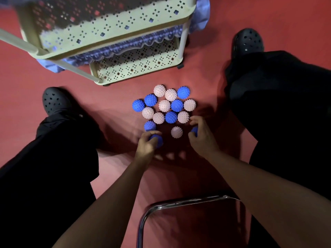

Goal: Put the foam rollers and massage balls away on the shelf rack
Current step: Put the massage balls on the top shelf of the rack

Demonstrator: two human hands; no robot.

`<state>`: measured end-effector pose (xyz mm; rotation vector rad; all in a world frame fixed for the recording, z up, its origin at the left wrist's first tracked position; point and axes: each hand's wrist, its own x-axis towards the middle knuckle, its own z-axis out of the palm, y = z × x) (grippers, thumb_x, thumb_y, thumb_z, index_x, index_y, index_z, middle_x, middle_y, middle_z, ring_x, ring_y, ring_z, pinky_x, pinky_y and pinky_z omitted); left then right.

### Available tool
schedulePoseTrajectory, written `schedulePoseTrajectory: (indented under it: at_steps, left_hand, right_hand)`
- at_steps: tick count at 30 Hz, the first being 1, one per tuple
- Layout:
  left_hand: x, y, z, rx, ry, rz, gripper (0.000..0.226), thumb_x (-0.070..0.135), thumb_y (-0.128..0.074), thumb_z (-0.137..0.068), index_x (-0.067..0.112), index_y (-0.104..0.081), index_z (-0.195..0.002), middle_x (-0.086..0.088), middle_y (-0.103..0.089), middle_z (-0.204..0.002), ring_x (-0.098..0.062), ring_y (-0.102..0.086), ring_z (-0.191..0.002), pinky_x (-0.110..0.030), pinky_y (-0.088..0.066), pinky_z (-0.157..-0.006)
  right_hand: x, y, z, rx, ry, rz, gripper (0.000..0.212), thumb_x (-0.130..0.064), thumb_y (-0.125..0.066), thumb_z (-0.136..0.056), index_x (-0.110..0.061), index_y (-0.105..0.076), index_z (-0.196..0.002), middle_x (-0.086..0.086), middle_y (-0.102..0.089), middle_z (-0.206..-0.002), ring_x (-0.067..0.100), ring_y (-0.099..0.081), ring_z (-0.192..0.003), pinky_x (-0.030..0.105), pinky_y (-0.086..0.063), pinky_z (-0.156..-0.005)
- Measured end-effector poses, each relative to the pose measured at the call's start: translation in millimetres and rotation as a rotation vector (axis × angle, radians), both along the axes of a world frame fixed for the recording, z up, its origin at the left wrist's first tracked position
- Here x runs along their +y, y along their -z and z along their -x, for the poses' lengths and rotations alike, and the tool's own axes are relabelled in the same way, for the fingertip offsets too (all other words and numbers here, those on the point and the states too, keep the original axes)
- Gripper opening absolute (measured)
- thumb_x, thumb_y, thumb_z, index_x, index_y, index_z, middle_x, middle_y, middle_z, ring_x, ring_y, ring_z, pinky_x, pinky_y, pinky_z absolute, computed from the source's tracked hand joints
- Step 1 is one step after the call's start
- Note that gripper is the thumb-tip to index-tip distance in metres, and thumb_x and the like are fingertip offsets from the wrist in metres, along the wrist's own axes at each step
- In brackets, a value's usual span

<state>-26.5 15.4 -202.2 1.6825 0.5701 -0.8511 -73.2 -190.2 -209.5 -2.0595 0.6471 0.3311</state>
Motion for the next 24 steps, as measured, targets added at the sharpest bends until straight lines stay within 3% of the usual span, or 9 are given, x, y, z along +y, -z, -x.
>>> schedulePoseTrajectory:
  at_steps: [3,6,8,10,12,15,20,24]
  left_hand:
    - [5.1,-1.9,-4.6,0.050,-0.157,0.002,0.022,0.023,-0.050,-0.073,0.013,-0.068,-0.083,0.003,-0.073,-0.084,-0.025,-0.060,-0.082,-0.043,-0.049,-0.080]
    - [14.5,4.6,-8.8,-0.060,-0.003,-0.298,0.028,0.048,-0.068,-0.082,0.020,-0.062,-0.085,0.003,-0.068,-0.072,-0.021,-0.065,-0.067,-0.050,-0.058,-0.076]
    - [16.5,6.5,-11.9,-0.145,0.168,-0.498,0.039,0.057,-0.071,-0.082,0.025,-0.055,-0.096,0.006,-0.070,-0.084,-0.023,-0.069,-0.081,-0.044,-0.056,-0.080]
    - [16.5,9.9,-15.4,-0.175,0.309,-0.616,0.050,0.059,-0.071,-0.081,0.025,-0.048,-0.109,0.000,-0.069,-0.107,-0.030,-0.066,-0.100,-0.042,-0.052,-0.084]
    - [16.0,15.7,-21.2,-0.170,0.391,-0.680,0.058,0.060,-0.071,-0.080,0.024,-0.044,-0.117,-0.003,-0.063,-0.123,-0.035,-0.064,-0.108,-0.044,-0.050,-0.086]
    - [14.7,24.7,-28.7,-0.186,0.498,-0.711,0.066,0.063,-0.071,-0.078,0.028,-0.044,-0.127,-0.001,-0.063,-0.128,-0.034,-0.063,-0.112,-0.042,-0.048,-0.086]
    - [8.3,34.8,-40.9,-0.169,0.581,-0.740,0.065,0.058,-0.069,-0.083,0.024,-0.047,-0.134,-0.007,-0.064,-0.127,-0.034,-0.060,-0.116,-0.042,-0.046,-0.087]
    - [12.0,33.7,-45.2,-0.148,0.594,-0.647,0.067,0.051,-0.073,-0.083,0.020,-0.049,-0.137,-0.007,-0.063,-0.125,-0.031,-0.059,-0.117,-0.037,-0.045,-0.088]
  right_hand:
    - [1.8,1.4,-1.9,0.099,-0.061,0.011,0.047,-0.017,-0.056,-0.082,-0.019,-0.050,-0.129,-0.004,-0.062,-0.103,0.020,-0.060,-0.093,0.041,-0.049,-0.090]
    - [6.2,5.0,-3.3,0.162,-0.183,0.060,0.043,-0.040,-0.063,-0.088,-0.035,-0.044,-0.126,-0.013,-0.060,-0.093,0.020,-0.063,-0.089,0.040,-0.053,-0.081]
    - [9.7,8.0,-6.9,0.212,-0.259,0.079,0.045,-0.057,-0.065,-0.086,-0.039,-0.045,-0.123,-0.014,-0.059,-0.092,0.020,-0.064,-0.091,0.038,-0.052,-0.080]
    - [13.3,14.3,-9.3,0.257,-0.304,0.090,0.052,-0.062,-0.067,-0.082,-0.039,-0.047,-0.125,-0.012,-0.062,-0.103,0.021,-0.065,-0.100,0.039,-0.052,-0.084]
    - [15.9,22.6,-10.4,0.293,-0.327,0.112,0.061,-0.064,-0.068,-0.081,-0.040,-0.045,-0.131,-0.005,-0.063,-0.116,0.026,-0.064,-0.108,0.042,-0.052,-0.088]
    - [16.9,30.6,-9.3,0.333,-0.365,0.164,0.065,-0.061,-0.067,-0.083,-0.041,-0.042,-0.139,0.003,-0.060,-0.126,0.035,-0.062,-0.113,0.046,-0.052,-0.091]
    - [21.9,27.5,-9.8,0.368,-0.459,0.309,0.056,-0.052,-0.062,-0.092,-0.038,-0.044,-0.143,0.004,-0.053,-0.131,0.036,-0.061,-0.115,0.043,-0.050,-0.091]
    - [24.9,23.7,-10.0,0.340,-0.396,0.224,0.050,-0.051,-0.060,-0.094,-0.031,-0.046,-0.138,0.003,-0.058,-0.130,0.035,-0.061,-0.115,0.044,-0.051,-0.089]
